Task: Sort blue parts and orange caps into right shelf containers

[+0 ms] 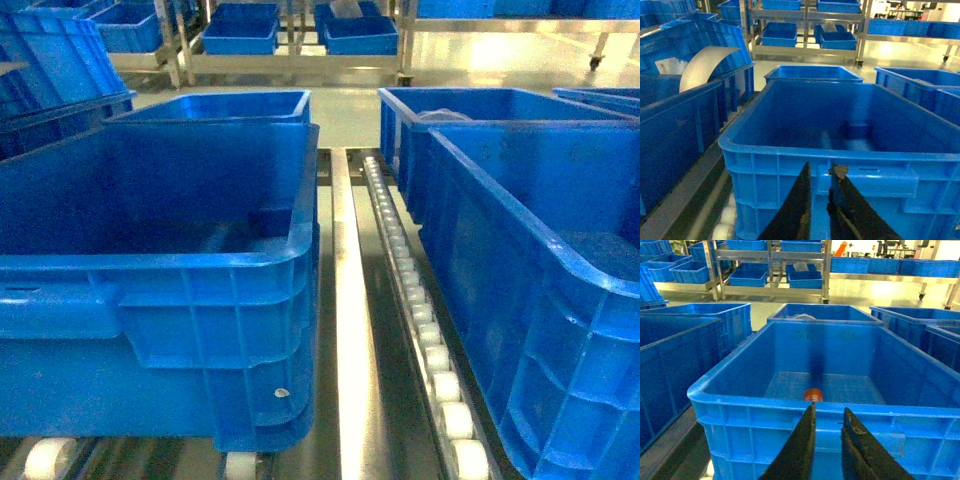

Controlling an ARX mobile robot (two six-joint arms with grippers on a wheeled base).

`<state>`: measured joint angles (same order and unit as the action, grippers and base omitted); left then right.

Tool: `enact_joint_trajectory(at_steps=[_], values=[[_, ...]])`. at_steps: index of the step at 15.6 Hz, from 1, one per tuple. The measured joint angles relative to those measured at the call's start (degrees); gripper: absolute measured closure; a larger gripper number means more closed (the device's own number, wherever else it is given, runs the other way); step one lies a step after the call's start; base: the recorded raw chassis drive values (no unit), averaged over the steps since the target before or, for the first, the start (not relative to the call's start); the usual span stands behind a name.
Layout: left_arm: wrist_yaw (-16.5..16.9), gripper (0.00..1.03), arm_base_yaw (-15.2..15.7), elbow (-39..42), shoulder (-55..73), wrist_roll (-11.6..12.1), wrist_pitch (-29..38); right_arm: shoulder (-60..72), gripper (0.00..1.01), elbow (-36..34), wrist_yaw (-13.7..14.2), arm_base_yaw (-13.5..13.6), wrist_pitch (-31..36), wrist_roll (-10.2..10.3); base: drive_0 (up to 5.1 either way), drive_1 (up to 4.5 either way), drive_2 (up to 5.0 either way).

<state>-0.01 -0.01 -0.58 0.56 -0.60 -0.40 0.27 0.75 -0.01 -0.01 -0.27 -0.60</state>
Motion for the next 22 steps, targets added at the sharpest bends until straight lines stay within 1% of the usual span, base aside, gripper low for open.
enact_joint_trajectory(at_steps=[1,4,5,6,22], values=[[0.0,0.53,0.0,0.0,0.0,0.0,0.2,0.0,0.5,0.0,0.0,0.0,0.0,0.0,0.0,0.0,0.0],[0.0,0.15,0.0,0.0,0.0,0.0,0.2,0.0,0.11,0.0,0.0,0.0,0.0,0.0,0.0,0.0,0.0],[0.0,0.03,0.0,0.0,0.0,0.0,0.2,0.0,0.01,0.0,0.0,0.0,0.0,0.0,0.0,0.0,0.0],[0.0,0.05,0.0,0.0,0.0,0.0,0.2,0.0,0.03,0.0,0.0,0.0,0.0,0.0,0.0,0.0,0.0],[0.0,0.05,0.0,0.0,0.0,0.0,0.2,0.0,0.03,0.0,0.0,0.0,0.0,0.0,0.0,0.0,0.0]])
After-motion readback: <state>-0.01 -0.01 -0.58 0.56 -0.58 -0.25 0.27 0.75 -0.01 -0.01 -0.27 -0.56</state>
